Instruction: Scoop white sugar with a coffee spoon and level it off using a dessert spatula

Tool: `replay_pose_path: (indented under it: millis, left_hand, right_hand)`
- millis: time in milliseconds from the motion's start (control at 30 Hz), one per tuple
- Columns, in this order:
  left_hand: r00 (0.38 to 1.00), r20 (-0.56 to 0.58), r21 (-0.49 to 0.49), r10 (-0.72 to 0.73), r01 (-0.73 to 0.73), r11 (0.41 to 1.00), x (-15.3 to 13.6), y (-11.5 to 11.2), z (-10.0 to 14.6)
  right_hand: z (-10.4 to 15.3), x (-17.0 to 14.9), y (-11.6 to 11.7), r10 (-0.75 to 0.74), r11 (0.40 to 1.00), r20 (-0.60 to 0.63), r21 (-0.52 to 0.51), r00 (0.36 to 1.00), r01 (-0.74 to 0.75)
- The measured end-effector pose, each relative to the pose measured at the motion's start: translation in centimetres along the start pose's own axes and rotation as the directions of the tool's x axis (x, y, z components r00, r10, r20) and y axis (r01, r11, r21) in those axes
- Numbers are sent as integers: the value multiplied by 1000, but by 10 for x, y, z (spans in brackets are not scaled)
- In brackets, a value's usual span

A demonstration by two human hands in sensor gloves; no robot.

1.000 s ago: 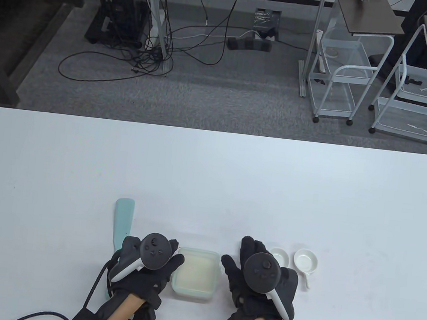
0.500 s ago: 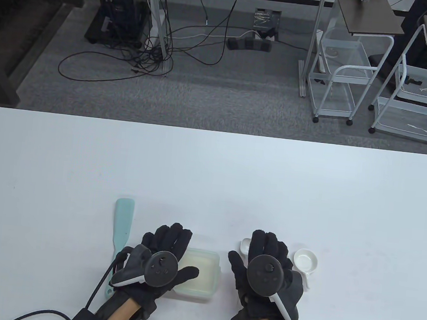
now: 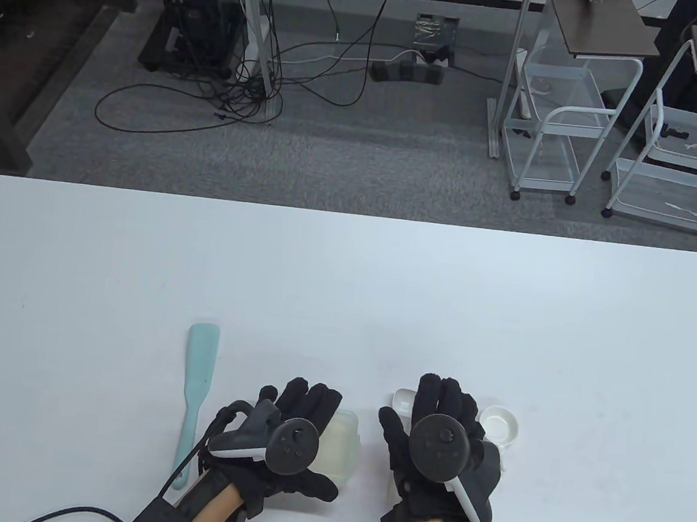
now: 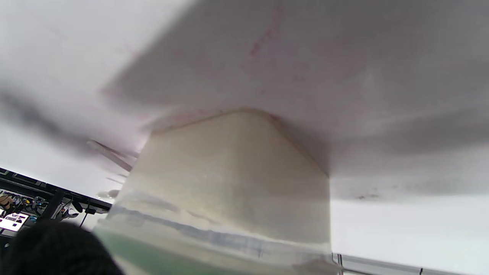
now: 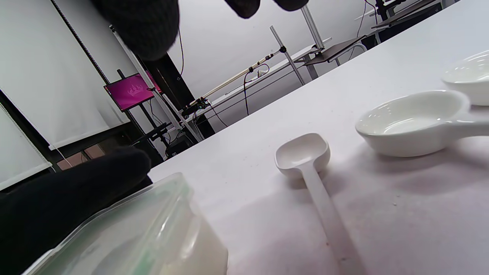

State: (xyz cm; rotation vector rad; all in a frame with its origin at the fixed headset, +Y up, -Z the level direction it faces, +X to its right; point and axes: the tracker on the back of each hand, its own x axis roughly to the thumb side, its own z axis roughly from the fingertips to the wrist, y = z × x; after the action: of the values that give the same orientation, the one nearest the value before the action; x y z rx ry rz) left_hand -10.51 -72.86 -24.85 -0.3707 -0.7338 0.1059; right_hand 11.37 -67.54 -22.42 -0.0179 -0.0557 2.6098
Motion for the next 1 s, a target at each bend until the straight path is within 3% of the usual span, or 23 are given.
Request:
replay_pose_path:
  millis: [500, 733, 1000]
  left_hand:
    - [998, 32, 13, -49, 49, 999, 3, 8, 1]
    - [999, 19, 190, 37, -40, 981, -8, 42, 23]
    - [998, -41, 180, 39, -31, 983, -25, 44, 30]
  right_hand:
    - [1, 4, 1, 13, 1000, 22, -9, 1000, -12]
    - [2, 5, -2, -11, 1000, 26, -26, 1000, 12]
    - [2, 5, -2, -1, 1000, 20, -16, 1000, 1]
